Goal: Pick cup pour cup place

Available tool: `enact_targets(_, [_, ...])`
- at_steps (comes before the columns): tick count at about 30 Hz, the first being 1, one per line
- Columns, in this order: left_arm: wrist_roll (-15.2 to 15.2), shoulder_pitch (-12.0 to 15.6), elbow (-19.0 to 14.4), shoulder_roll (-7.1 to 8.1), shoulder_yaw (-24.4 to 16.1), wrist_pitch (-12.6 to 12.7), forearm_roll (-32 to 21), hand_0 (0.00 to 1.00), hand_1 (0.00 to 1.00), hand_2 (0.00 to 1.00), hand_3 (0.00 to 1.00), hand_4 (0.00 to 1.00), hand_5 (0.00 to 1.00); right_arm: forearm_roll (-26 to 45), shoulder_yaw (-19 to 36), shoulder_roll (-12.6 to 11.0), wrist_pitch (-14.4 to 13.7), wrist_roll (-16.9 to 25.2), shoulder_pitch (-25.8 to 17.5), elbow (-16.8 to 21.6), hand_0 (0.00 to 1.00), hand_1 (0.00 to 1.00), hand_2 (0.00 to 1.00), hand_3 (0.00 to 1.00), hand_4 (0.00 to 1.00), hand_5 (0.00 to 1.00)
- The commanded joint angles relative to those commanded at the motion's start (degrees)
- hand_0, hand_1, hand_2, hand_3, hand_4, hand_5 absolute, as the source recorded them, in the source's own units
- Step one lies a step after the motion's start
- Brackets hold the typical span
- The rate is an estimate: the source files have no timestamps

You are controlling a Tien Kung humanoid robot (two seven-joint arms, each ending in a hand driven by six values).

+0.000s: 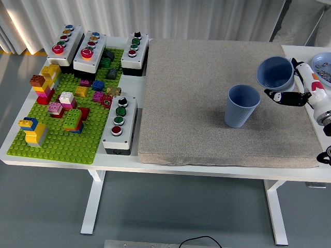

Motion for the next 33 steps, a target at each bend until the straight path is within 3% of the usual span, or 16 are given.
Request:
enact_targets(16, [-0.03, -0.06, 0.00, -0.01, 0.19, 0.00, -0.32, 0.722, 0.774, 0.823, 0.679, 0.503, 0.954, -13.57, -2.23, 0.29, -4.30, 0.67, 0.30, 1.16, 0.815, 0.665, 0.533, 0.604, 0.689, 0.075])
enact_targets(33, [0.06, 0.13, 0.00, 0.05, 0.55, -0.03, -0.47, 0.722, 0.774, 0.823, 0.680, 0.502, 0.951, -14.39, -4.03, -0.07, -10.32, 3.44, 0.35, 0.00, 0.819, 0.666, 0.532, 0.602, 0.688, 0.077])
